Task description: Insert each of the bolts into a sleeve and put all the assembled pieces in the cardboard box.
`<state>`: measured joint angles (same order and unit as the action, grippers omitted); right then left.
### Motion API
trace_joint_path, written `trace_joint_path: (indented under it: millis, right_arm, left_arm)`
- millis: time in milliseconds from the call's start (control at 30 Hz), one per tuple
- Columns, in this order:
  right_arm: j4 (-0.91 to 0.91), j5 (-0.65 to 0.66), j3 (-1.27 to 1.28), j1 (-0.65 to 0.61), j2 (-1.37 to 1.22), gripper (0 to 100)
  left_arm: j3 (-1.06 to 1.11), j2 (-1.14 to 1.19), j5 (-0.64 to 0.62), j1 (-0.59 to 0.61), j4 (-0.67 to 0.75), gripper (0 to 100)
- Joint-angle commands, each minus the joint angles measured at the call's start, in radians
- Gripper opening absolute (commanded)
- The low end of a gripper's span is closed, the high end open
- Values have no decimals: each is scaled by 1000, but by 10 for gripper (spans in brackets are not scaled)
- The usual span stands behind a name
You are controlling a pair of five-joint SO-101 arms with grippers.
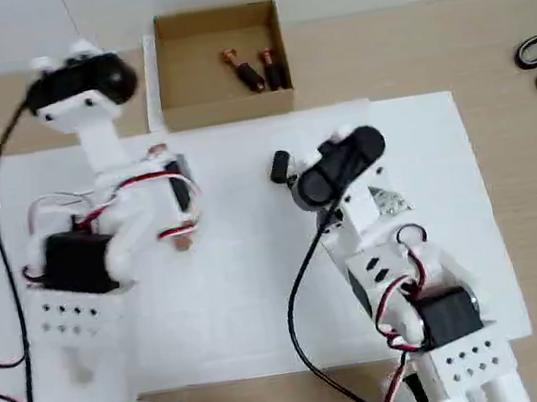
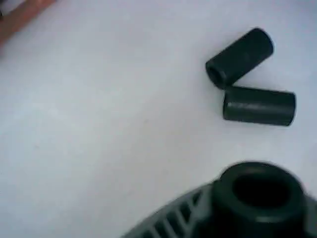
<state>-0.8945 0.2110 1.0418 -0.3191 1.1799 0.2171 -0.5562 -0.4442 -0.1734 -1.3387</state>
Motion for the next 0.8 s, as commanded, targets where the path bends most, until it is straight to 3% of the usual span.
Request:
trace_joint_path:
  millis: [0,300,533,767]
  right_arm:
    - [27,0,58,-5,74,4]
    - [36,-9,207,-5,257,4]
    - [160,-210,307,-12,300,4]
    - [251,-216,404,-199,343,4]
  left_arm:
    - [24,-6,-8,-34,84,5]
    - [65,-2,-8,-187,207,5]
    - [65,0,-8,-207,245,5]
    - [67,0,-9,-250,245,5]
